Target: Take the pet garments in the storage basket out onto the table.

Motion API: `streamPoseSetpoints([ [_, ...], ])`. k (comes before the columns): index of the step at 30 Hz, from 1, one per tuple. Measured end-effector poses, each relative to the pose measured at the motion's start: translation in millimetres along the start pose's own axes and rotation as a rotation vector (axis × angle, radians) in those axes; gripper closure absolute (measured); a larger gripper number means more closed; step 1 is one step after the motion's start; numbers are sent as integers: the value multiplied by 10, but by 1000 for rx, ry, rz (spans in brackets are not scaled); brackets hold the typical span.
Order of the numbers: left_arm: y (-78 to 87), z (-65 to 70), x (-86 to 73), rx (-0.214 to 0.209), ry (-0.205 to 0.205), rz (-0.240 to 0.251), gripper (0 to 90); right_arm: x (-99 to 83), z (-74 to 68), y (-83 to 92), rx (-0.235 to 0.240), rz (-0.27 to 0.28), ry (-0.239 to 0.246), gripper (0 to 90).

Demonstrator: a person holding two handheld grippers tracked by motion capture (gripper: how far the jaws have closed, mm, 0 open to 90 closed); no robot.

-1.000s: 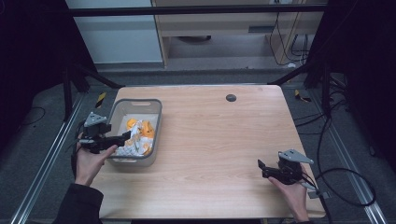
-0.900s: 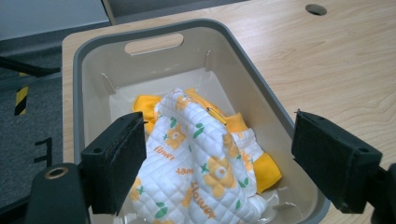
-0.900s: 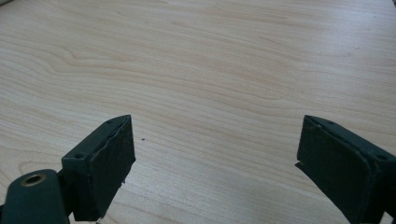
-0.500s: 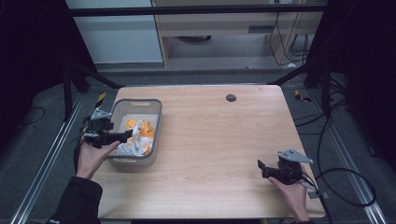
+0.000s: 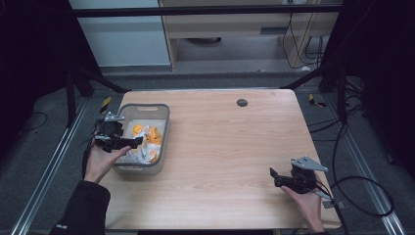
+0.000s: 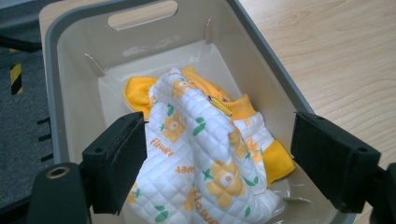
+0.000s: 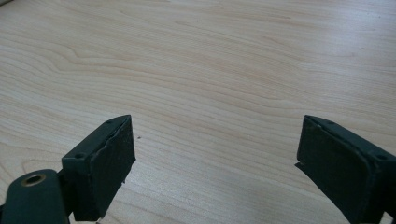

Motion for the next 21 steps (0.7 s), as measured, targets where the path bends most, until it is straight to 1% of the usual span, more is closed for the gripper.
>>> streamPoseSetpoints([
  [5, -40, 5, -13, -1, 2, -17, 177, 0, -4, 1, 1, -2, -3, 113],
  [11, -90, 9, -43, -3, -3, -50, 188, -1, -4, 0, 1, -2, -3, 113],
  [19, -147, 14, -60, 0, 5, -69, 208, -1, -7, 0, 3, -3, -7, 112],
  [21, -167, 21, -70, -1, 6, -80, 212, -2, -9, -1, 4, -4, -6, 112],
])
Point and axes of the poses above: each handheld gripper's, and its own axes: y roughly backward along the jaws, x roughly out of its top, z roughly to its right, the point moved 7 cm from there along -y, roughly forward along the jaws, and after that the axes turned 10 degrees about z, right-handed, at the moved point
